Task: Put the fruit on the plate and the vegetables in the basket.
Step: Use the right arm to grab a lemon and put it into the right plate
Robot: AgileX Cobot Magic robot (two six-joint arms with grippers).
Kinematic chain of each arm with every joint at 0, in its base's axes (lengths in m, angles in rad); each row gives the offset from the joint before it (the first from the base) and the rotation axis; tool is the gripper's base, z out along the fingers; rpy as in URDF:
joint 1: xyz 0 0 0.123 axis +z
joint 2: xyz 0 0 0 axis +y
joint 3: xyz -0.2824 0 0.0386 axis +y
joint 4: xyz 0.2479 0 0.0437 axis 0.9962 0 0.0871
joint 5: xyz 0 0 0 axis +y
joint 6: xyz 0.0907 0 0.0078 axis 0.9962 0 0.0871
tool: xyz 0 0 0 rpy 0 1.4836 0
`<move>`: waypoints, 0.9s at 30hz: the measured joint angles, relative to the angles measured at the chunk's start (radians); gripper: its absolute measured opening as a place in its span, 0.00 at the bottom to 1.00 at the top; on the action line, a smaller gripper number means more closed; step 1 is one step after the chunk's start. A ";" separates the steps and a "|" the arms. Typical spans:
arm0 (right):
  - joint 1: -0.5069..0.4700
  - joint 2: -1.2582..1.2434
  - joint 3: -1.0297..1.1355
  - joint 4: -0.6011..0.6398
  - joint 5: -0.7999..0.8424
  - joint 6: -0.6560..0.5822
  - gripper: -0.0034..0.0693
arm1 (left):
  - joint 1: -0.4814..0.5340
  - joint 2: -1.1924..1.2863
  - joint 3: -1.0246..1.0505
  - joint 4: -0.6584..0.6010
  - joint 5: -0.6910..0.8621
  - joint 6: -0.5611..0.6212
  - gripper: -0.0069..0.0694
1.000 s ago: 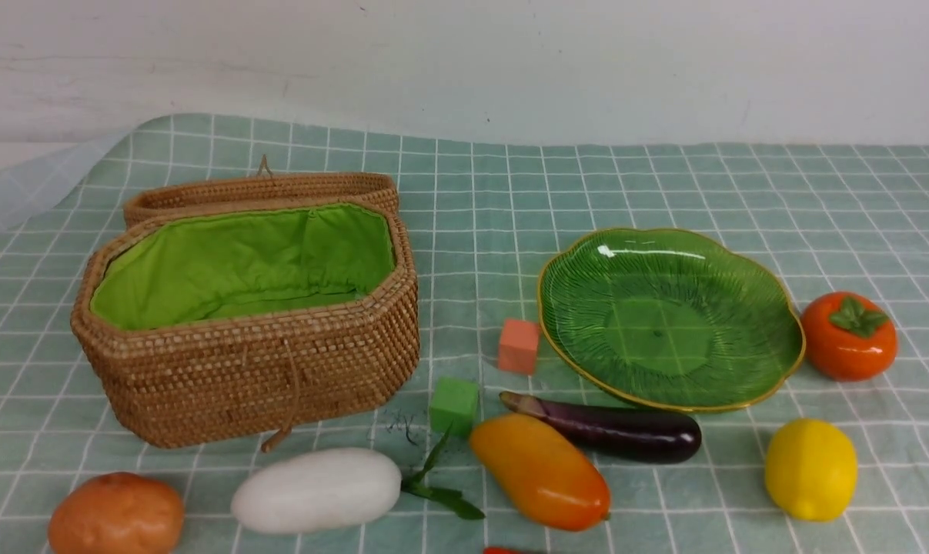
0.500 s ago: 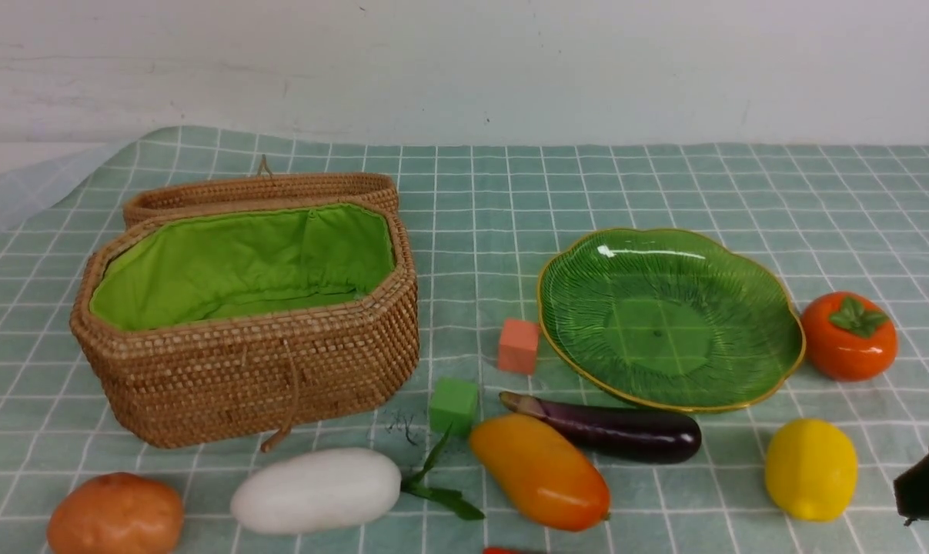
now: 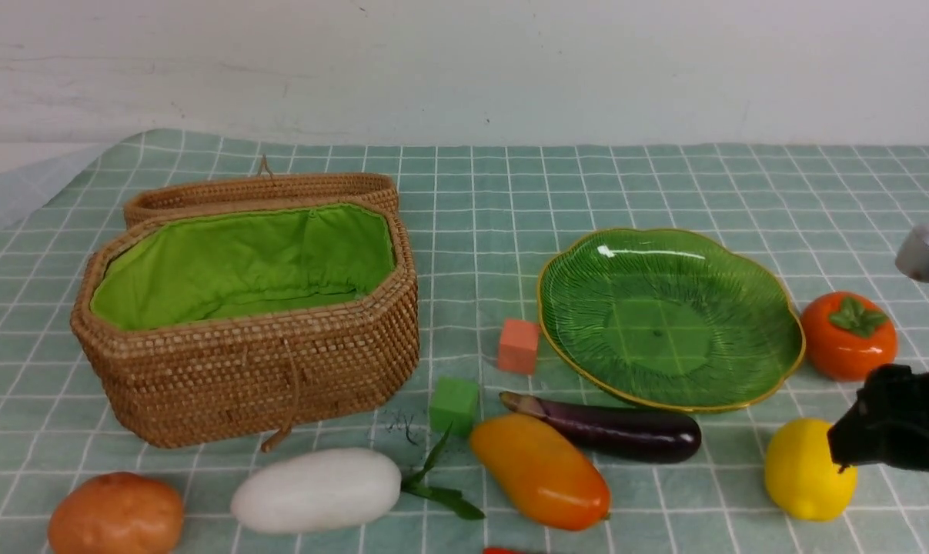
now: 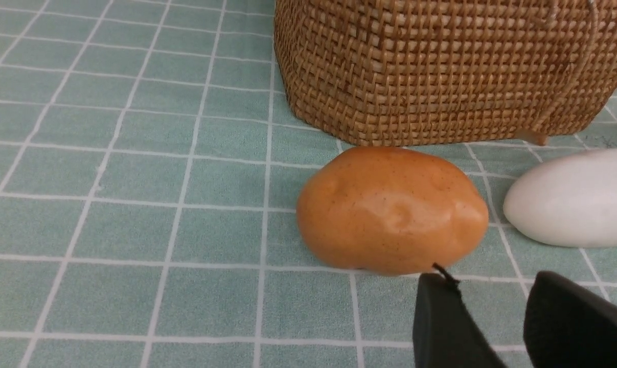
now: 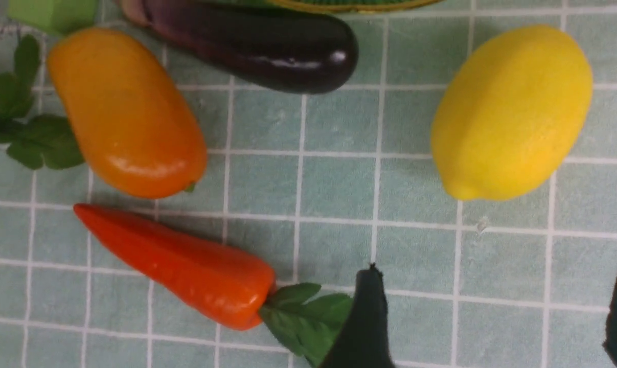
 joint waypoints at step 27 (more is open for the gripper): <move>0.004 0.487 -0.032 -0.216 -0.235 0.432 0.85 | 0.000 0.000 0.000 0.000 0.000 0.000 0.40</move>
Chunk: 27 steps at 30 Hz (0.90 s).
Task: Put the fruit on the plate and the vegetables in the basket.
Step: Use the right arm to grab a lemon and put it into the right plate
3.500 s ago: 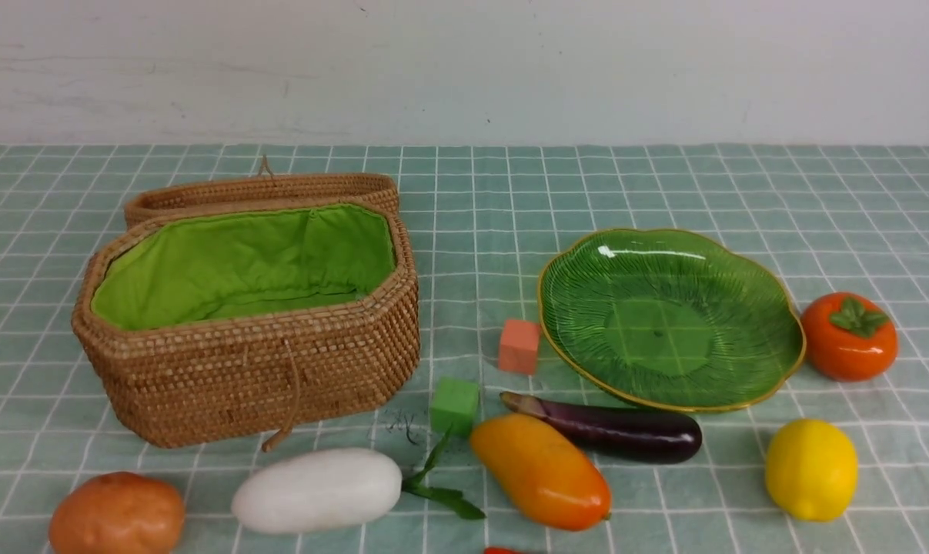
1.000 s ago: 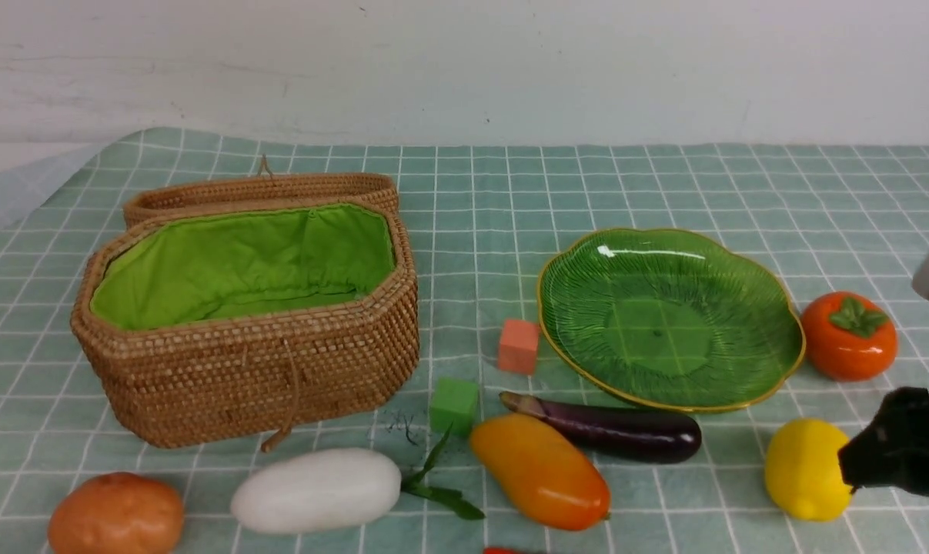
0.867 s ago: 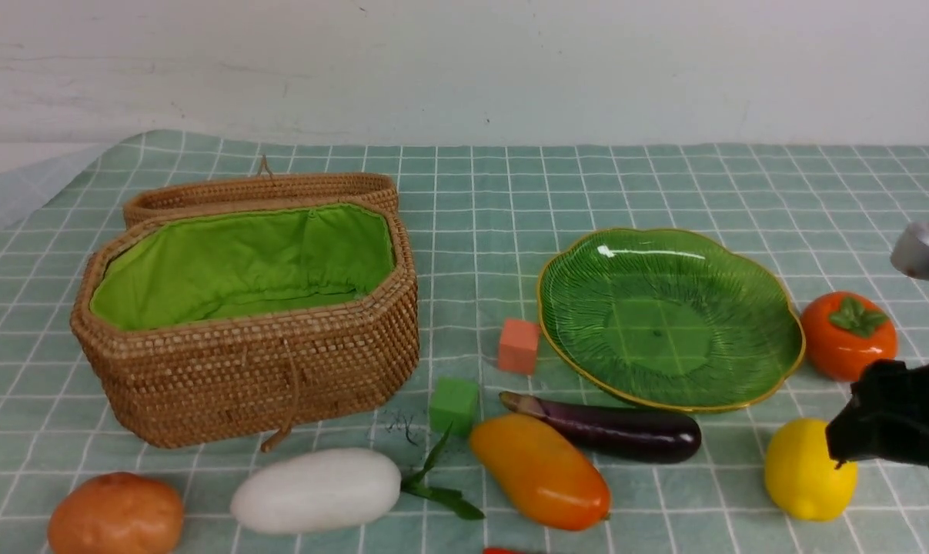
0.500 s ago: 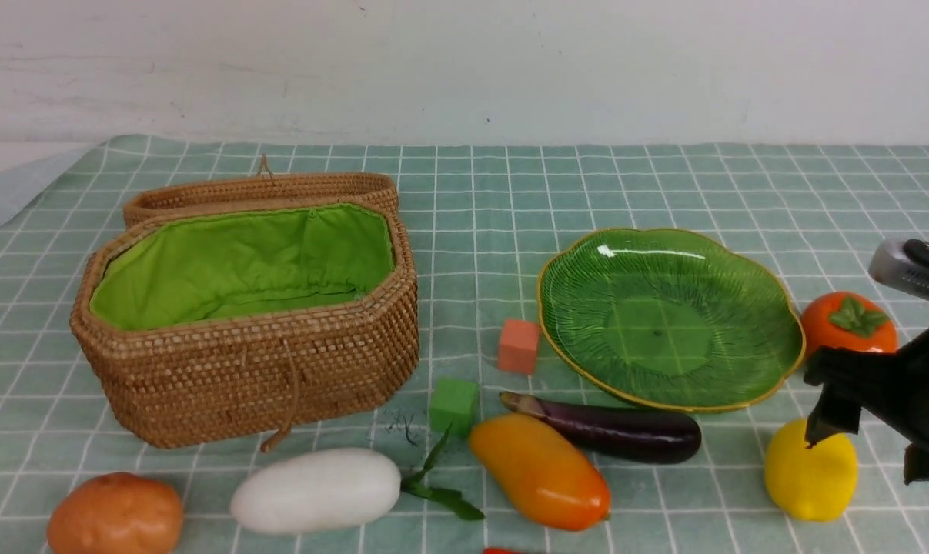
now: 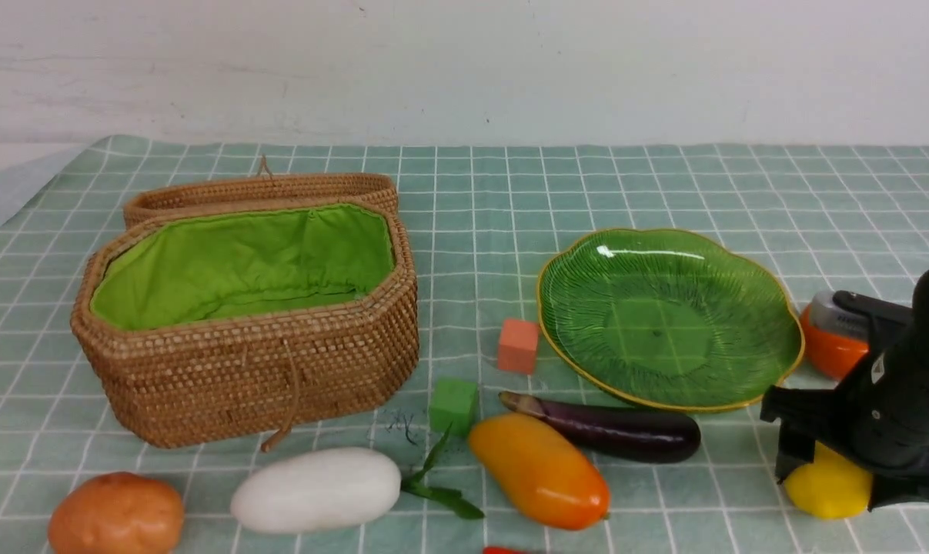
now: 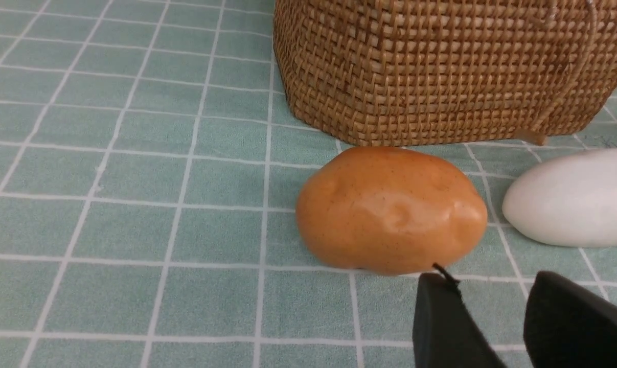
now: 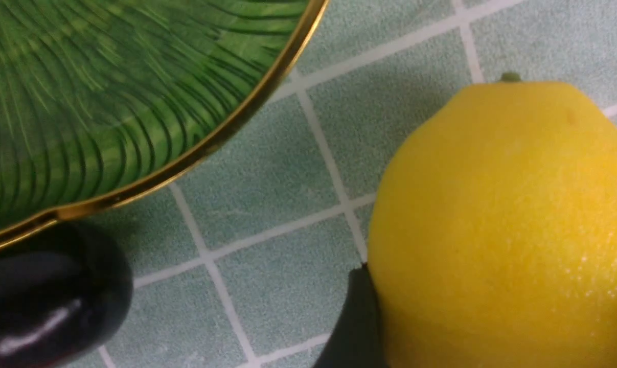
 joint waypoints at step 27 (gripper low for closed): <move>0.000 -0.387 0.005 0.008 0.067 -0.145 0.85 | 0.000 0.000 0.000 0.000 0.000 0.000 0.40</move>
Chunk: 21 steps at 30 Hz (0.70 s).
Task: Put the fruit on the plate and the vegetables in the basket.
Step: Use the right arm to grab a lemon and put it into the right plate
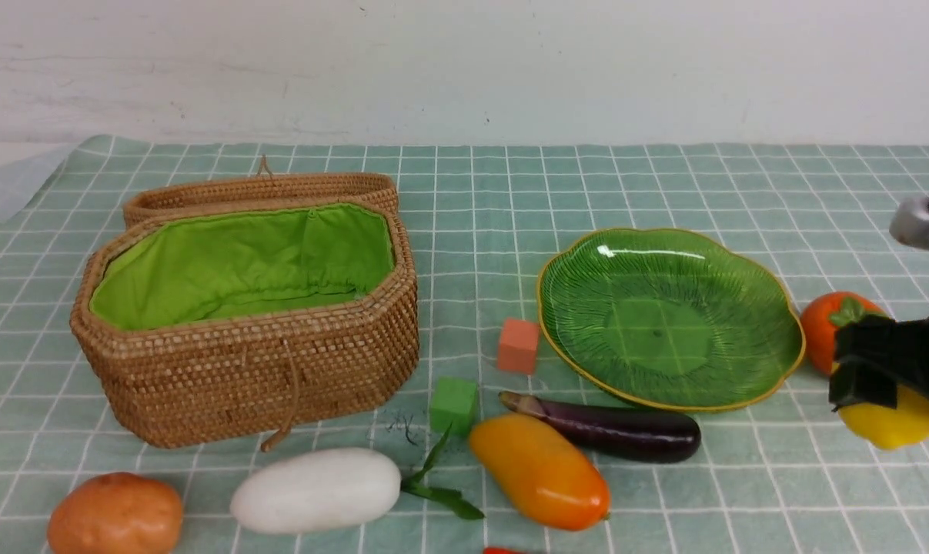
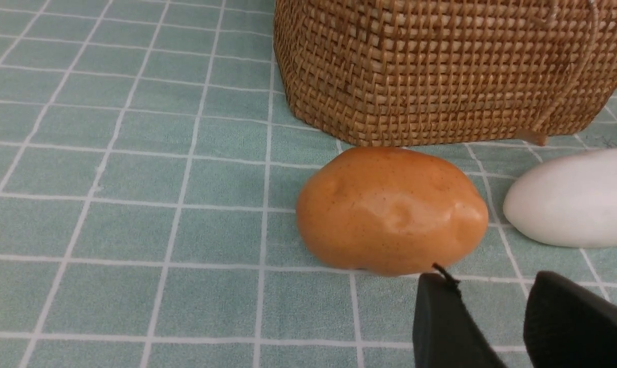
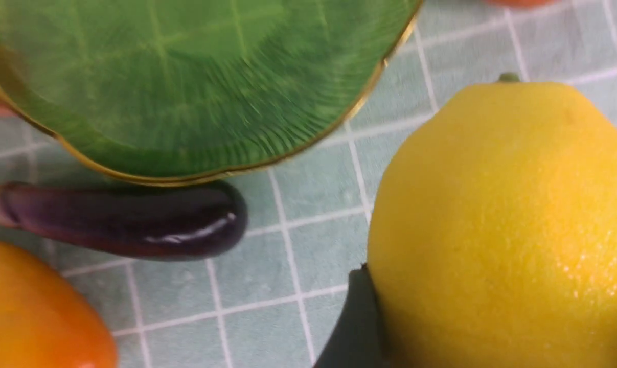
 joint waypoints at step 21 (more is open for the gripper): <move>0.002 0.193 -0.336 0.186 0.005 -0.242 0.85 | 0.000 0.000 0.000 0.000 0.000 0.000 0.40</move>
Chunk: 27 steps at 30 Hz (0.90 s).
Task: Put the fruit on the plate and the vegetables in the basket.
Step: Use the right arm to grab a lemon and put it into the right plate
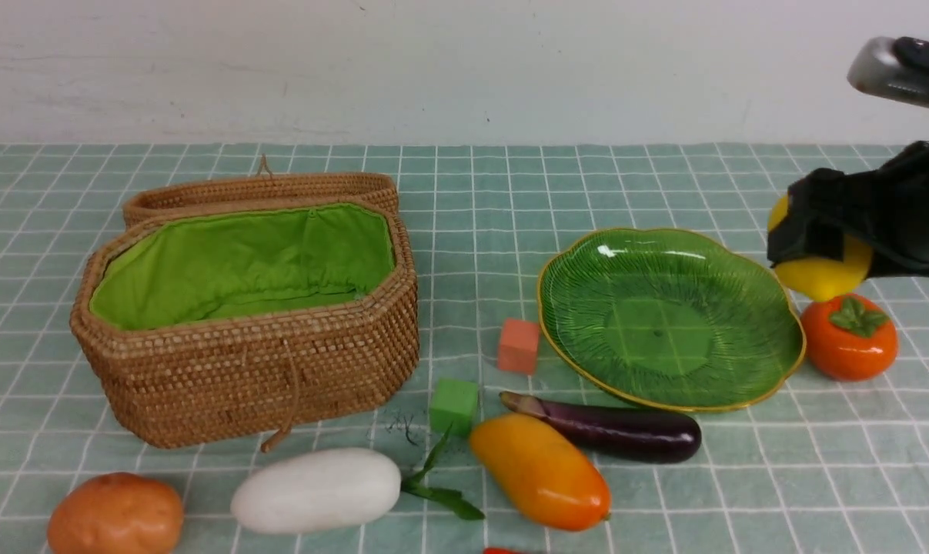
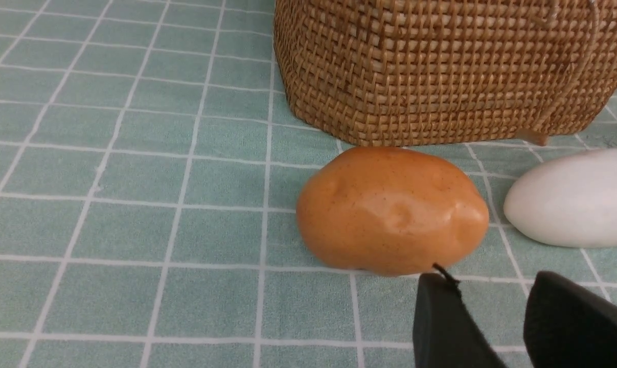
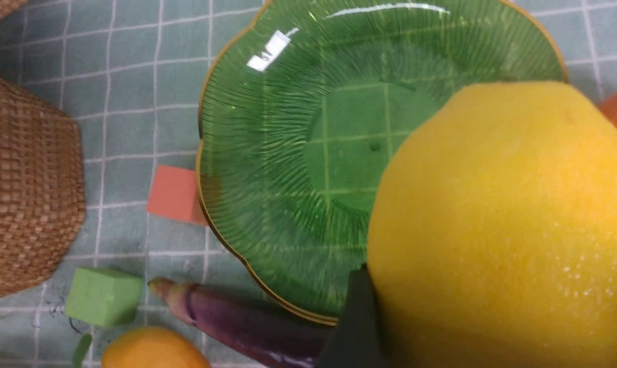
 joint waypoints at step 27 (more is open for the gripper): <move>0.001 0.510 -0.161 0.172 -0.246 -0.075 0.98 | 0.000 0.000 0.000 0.000 0.000 0.000 0.40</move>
